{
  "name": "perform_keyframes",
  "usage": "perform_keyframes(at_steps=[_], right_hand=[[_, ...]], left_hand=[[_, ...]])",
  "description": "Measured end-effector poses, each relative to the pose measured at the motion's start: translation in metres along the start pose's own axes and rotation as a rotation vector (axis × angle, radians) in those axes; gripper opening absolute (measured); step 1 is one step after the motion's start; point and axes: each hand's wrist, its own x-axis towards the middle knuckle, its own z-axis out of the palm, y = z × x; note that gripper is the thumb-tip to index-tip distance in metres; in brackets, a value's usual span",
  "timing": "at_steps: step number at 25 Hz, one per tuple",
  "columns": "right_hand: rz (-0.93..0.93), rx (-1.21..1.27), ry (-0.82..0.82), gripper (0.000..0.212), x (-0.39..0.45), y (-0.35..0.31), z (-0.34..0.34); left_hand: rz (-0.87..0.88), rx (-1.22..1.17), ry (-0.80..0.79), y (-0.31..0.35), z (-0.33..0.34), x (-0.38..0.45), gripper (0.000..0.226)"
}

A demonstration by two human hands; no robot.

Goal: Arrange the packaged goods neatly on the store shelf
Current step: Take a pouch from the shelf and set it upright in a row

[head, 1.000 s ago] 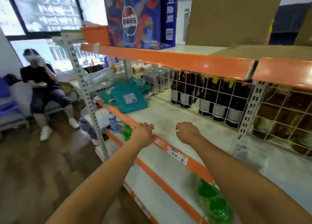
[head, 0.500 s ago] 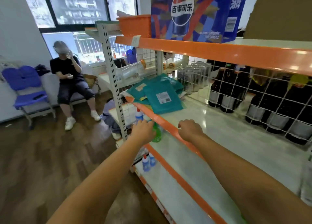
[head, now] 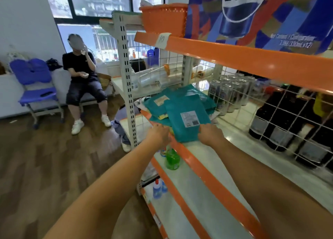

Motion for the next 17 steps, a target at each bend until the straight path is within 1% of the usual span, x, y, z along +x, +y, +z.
perform_keyframes(at_steps=[3,7,10,12,15,17], right_hand=[[0.014,-0.019,0.019,0.034,0.034,-0.003,-0.002],[0.041,0.024,-0.034,0.037,0.06,-0.02,0.014],[0.101,0.093,0.019,0.039,0.084,-0.025,0.017],[0.197,0.158,0.052,0.041,0.098,-0.017,0.017],[0.419,0.321,-0.021,0.054,0.115,-0.003,0.024],[0.524,0.455,-0.053,0.055,0.123,0.0,0.031]], left_hand=[[-0.002,0.04,0.041,-0.01,0.004,0.03,0.039],[0.031,-0.004,0.015,-0.023,0.02,0.058,0.039],[0.083,-0.059,0.04,-0.036,0.023,0.081,0.035],[0.126,-0.101,0.042,-0.043,0.025,0.095,0.032],[0.221,-0.164,0.021,-0.049,0.027,0.111,0.027],[0.283,-0.184,0.005,-0.05,0.028,0.119,0.025]])
